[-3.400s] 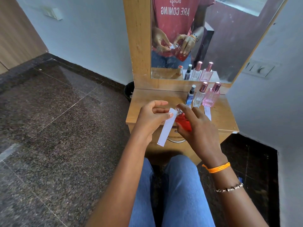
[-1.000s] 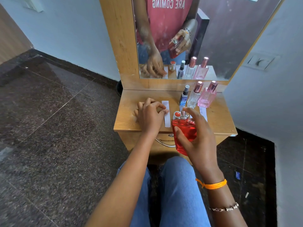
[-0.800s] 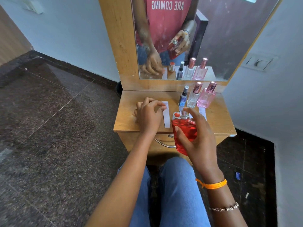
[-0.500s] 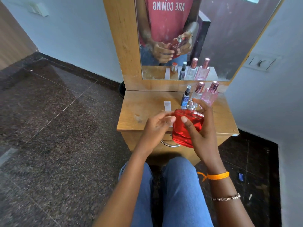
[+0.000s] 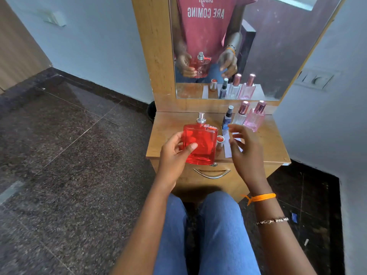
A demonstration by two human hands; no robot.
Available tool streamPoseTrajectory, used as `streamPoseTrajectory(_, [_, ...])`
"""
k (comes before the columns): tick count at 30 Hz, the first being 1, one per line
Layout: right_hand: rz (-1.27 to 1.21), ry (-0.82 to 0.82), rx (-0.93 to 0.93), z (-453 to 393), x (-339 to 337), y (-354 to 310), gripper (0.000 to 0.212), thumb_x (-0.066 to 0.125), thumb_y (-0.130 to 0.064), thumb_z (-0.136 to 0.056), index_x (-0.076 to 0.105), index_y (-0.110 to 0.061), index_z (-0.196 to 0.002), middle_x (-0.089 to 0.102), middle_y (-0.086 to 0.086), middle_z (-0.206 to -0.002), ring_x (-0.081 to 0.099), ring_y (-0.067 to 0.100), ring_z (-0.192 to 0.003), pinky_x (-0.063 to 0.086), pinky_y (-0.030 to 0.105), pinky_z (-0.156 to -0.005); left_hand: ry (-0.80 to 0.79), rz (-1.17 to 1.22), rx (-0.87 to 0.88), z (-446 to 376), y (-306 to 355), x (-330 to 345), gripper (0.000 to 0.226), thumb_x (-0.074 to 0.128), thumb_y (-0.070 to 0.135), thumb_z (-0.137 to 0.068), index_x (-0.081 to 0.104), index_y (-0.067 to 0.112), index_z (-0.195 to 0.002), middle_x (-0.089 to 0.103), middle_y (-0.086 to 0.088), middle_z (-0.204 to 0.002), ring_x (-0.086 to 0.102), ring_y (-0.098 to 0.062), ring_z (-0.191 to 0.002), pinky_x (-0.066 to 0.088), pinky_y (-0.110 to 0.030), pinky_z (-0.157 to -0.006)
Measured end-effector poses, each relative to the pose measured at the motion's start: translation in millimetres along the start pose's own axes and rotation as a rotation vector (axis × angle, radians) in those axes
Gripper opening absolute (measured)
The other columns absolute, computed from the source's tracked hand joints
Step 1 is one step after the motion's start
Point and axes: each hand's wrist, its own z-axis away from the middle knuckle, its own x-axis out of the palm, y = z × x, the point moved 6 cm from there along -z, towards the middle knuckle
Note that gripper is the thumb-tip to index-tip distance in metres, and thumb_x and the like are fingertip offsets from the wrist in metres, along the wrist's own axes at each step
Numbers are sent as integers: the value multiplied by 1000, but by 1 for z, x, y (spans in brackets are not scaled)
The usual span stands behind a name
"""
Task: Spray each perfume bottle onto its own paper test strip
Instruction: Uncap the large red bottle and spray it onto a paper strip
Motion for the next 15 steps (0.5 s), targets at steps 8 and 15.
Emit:
streamPoseTrajectory(8, [238, -164, -35, -4, 29, 6, 48, 63, 6, -78, 57, -13, -121, 61, 7, -118, 56, 27, -108, 47, 45, -94, -3, -35, -1, 3, 0, -1, 25, 67, 15, -84, 63, 23, -108, 70, 1, -107, 64, -13, -103, 51, -33, -89])
streamPoseTrajectory(15, [57, 71, -71, -7, 7, -11, 31, 58, 9, -84, 59, -8, -110, 60, -5, -94, 58, 1, -87, 52, 24, -85, -19, -58, 38, 4, 3, 2, 23, 69, 33, -77, 65, 42, -98, 71, 10, -103, 64, -9, -101, 51, -34, -89])
